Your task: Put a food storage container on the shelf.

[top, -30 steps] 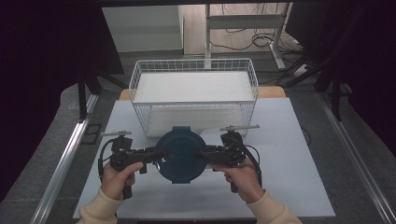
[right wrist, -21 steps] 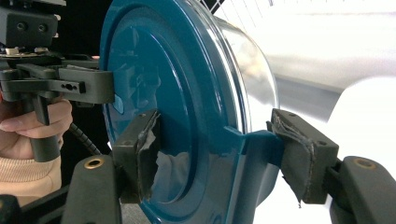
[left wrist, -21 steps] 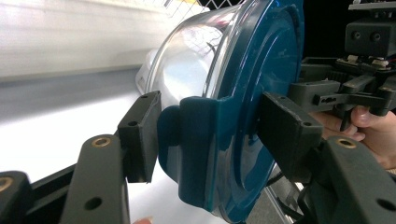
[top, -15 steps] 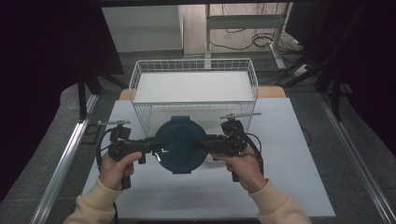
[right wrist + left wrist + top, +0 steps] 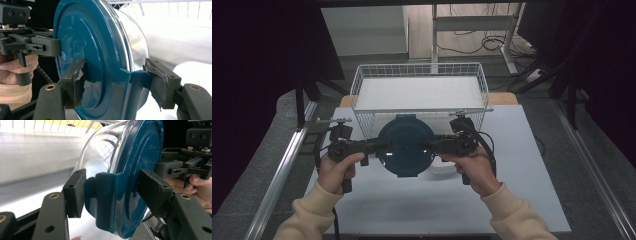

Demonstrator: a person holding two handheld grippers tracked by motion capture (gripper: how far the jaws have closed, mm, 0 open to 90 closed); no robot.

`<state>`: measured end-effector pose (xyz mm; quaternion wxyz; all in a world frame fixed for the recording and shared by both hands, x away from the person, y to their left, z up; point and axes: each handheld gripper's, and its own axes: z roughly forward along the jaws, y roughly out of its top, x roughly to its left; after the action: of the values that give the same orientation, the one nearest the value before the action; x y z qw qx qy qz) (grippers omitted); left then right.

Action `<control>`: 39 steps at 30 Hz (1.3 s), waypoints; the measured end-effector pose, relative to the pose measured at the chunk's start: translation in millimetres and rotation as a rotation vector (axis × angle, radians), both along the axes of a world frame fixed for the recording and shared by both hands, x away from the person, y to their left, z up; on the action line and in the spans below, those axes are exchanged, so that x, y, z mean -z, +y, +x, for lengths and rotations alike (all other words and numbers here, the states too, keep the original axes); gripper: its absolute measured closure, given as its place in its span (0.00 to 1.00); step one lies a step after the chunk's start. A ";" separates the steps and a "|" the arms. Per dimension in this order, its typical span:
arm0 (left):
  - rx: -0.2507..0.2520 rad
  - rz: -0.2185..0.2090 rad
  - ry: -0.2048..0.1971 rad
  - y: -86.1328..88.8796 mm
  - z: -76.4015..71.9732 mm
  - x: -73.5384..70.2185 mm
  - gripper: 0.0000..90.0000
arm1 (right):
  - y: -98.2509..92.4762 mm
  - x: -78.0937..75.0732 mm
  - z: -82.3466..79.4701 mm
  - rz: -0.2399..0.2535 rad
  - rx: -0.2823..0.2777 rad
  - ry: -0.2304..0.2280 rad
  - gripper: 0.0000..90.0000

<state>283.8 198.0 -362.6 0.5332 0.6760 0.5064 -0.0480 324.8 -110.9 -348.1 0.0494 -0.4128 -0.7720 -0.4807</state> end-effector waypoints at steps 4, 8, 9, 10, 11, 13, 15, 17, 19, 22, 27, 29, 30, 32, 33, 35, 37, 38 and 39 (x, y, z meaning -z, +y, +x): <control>-0.002 -0.003 0.000 0.8 4.5 -4.3 0.45 | 1.0 -4.6 4.6 0.000 -0.001 -0.003 0.39; -0.002 0.001 -0.004 1.4 7.7 -8.3 0.45 | 1.8 -8.7 8.7 0.002 -0.001 -0.002 0.39; 0.000 0.000 -0.003 1.7 9.0 -9.7 0.45 | 2.0 -9.8 9.5 0.001 -0.001 -0.003 0.39; 0.001 0.001 -0.004 1.9 9.8 -10.5 0.45 | 2.3 -11.3 10.4 0.001 -0.002 -0.003 0.39; 0.003 0.000 -0.004 2.1 10.8 -11.5 0.45 | 2.4 -12.1 11.1 0.001 -0.002 -0.005 0.39; 0.005 -0.001 -0.004 2.3 13.0 -13.6 0.45 | 2.6 -14.7 12.9 -0.003 -0.003 -0.007 0.39; 0.005 -0.002 -0.009 2.3 14.8 -16.0 0.45 | 2.7 -17.3 14.8 -0.004 -0.004 -0.016 0.39; 0.005 0.001 -0.013 2.1 16.9 -18.1 0.45 | 2.4 -19.7 16.8 -0.005 -0.005 -0.019 0.39; 0.007 0.000 -0.013 1.6 19.6 -20.0 0.45 | 1.8 -21.8 19.0 -0.008 -0.004 -0.021 0.39; 0.009 0.000 -0.011 0.9 22.7 -22.4 0.45 | 1.2 -24.5 21.6 -0.005 -0.001 -0.017 0.39; 0.013 0.006 -0.016 0.3 28.1 -27.6 0.45 | 0.2 -28.3 26.2 -0.002 0.001 -0.017 0.39; 0.015 0.006 -0.017 0.4 29.6 -29.1 0.45 | 0.1 -30.2 27.8 -0.005 0.000 -0.020 0.39; 0.015 0.005 -0.017 0.3 30.4 -30.2 0.45 | 0.1 -31.3 28.7 -0.005 -0.002 -0.022 0.39; 0.014 0.006 -0.021 0.3 31.9 -32.4 0.45 | -0.1 -33.9 30.7 -0.005 -0.004 -0.025 0.39; 0.014 0.007 -0.024 0.3 32.8 -33.8 0.45 | -0.1 -34.8 31.4 -0.004 -0.004 -0.026 0.39; 0.013 0.007 -0.026 0.2 34.2 -35.8 0.45 | -0.1 -37.3 33.6 -0.004 -0.007 -0.030 0.39; 0.012 0.008 -0.029 0.2 36.2 -38.4 0.45 | -0.2 -39.4 35.4 -0.007 -0.009 -0.034 0.39; 0.013 0.010 -0.034 0.3 37.4 -39.8 0.45 | -0.1 -40.7 36.5 -0.005 -0.009 -0.033 0.39; 0.012 0.011 -0.035 0.3 38.6 -41.5 0.45 | -0.2 -42.0 37.8 -0.005 -0.009 -0.035 0.39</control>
<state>322.3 198.2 -321.1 0.5380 0.6829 0.4929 -0.0365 362.6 -111.1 -306.1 0.0372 -0.4009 -0.7758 -0.4857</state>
